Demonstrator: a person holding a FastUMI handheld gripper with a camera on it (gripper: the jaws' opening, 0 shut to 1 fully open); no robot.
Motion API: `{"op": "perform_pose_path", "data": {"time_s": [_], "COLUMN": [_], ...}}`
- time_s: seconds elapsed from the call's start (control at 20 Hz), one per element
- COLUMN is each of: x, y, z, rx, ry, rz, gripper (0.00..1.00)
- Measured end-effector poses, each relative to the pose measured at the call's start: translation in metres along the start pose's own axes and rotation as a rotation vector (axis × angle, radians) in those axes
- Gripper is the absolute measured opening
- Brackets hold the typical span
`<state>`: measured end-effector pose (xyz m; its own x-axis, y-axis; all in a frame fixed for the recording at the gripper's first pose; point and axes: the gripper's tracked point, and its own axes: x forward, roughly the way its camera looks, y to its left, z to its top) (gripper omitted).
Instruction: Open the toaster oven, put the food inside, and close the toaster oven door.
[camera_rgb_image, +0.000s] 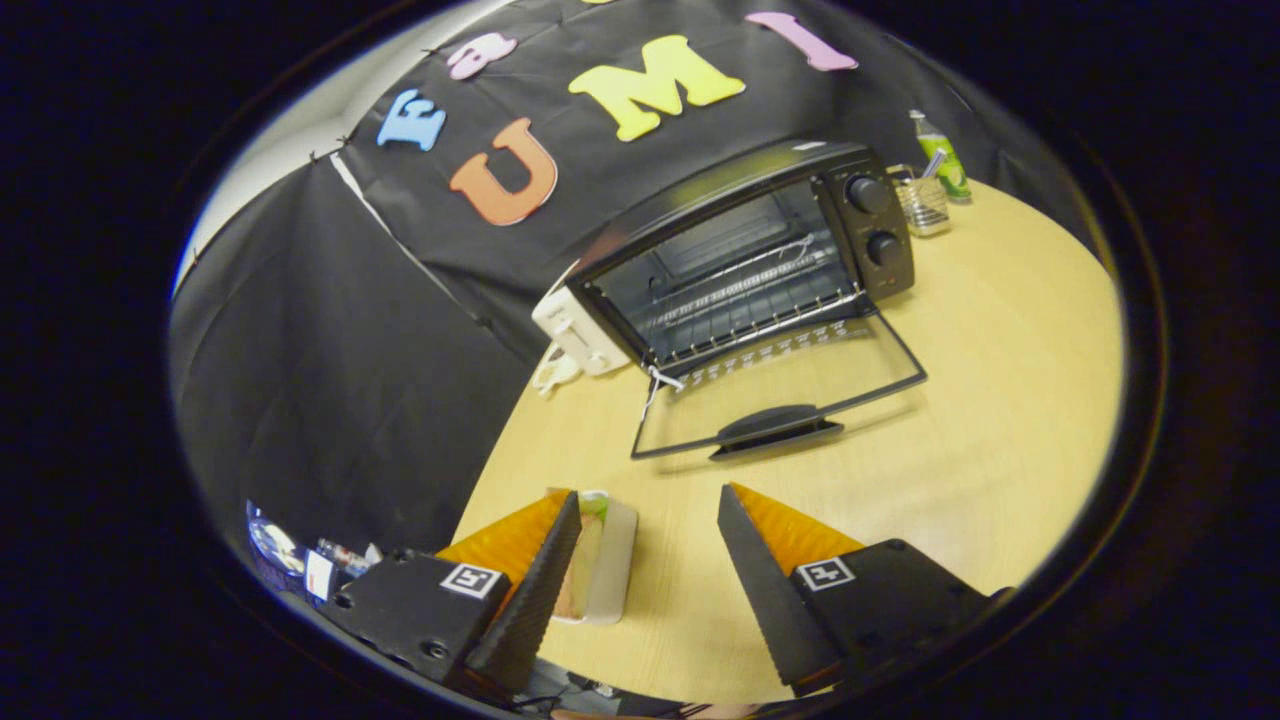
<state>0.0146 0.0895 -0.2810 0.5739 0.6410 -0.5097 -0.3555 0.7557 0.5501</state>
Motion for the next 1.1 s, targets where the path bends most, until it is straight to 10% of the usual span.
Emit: {"op": "perform_pose_path", "data": {"time_s": [0.6, 1.1], "x": [0.036, 0.037], "y": [0.045, 0.043], "z": [-0.045, -0.054], "rx": [-0.050, 0.022], "ry": [0.444, 0.509], "rz": [0.108, 0.094], "gripper": [0.83, 0.42]}}
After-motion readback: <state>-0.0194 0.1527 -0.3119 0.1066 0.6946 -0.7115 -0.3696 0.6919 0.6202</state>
